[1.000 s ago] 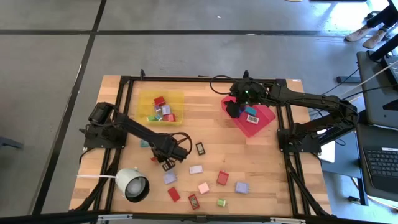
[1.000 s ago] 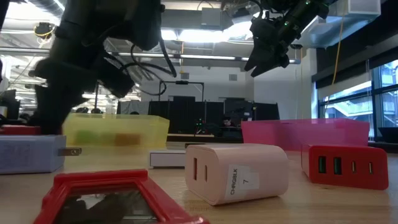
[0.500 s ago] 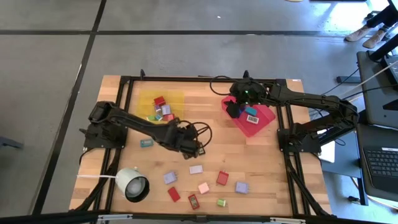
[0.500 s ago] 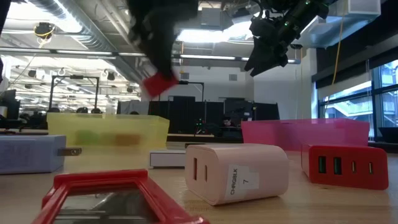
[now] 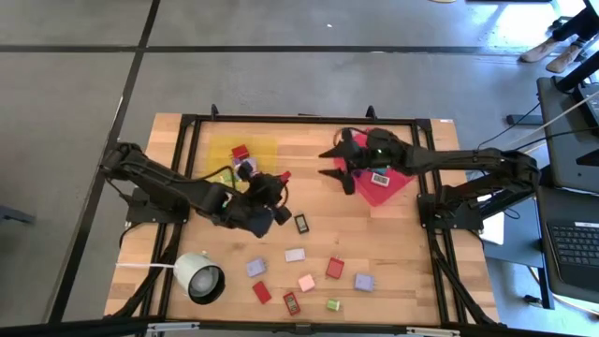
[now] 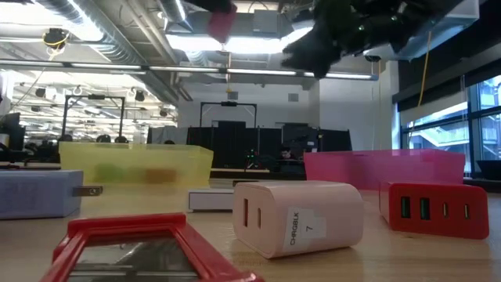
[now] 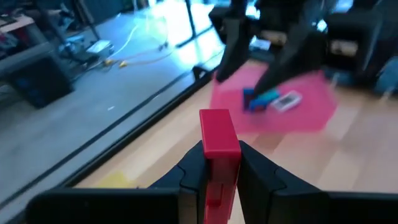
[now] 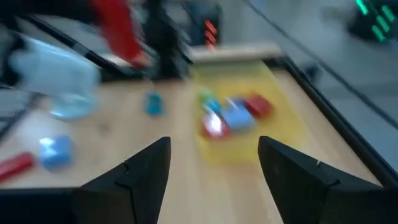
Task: Pick & Place Office items
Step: Put the top red digital clock into the pink bin
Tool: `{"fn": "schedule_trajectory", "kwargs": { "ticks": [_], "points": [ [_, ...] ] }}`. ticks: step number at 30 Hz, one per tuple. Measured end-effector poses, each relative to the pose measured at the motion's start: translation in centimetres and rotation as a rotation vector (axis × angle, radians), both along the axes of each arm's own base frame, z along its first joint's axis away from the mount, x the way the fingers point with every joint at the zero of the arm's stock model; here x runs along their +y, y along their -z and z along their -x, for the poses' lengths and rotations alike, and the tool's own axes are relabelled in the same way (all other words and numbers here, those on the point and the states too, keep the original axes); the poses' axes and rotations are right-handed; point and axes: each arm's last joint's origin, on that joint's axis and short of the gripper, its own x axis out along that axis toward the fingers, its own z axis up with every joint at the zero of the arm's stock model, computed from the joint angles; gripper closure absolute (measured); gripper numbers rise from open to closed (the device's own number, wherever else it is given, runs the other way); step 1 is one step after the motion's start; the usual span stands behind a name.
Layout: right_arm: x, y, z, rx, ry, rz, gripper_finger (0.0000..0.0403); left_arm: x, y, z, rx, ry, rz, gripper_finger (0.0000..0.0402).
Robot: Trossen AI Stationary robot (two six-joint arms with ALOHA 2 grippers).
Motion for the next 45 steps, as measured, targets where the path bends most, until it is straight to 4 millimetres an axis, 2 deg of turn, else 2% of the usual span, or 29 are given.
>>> {"fn": "schedule_trajectory", "kwargs": {
  "ticks": [4,9,13,24,33,39,45],
  "points": [
    [1.2,0.6,0.2,-0.159,-0.087,0.044,0.0156,-0.6,1.2,-0.7,-0.139,0.099,0.012,0.0345],
    [2.5,1.4,0.6,-0.227,-0.131,0.058,0.0156,-0.7,1.9,-1.8,-0.324,0.290,-0.026,0.0345],
    [3.6,1.6,0.5,-0.222,-0.167,0.031,0.0155,-0.4,2.7,-2.1,-0.390,0.407,-0.075,0.0345],
    [6.3,1.8,0.4,-0.194,-0.262,-0.054,0.0155,-0.7,4.0,-3.2,-0.343,0.548,-0.161,0.0345],
    [6.4,2.6,0.5,-0.095,-0.209,-0.125,0.0155,-1.2,4.3,-3.2,-0.344,0.652,-0.116,0.0345],
    [6.8,3.3,0.7,-0.025,-0.245,-0.154,0.0156,-1.3,4.9,-3.1,-0.294,0.630,-0.078,0.0345],
    [7.5,3.1,0.7,-0.034,-0.270,-0.173,0.0156,-1.2,4.9,-3.1,-0.280,0.612,-0.106,0.0345]
  ]
}}
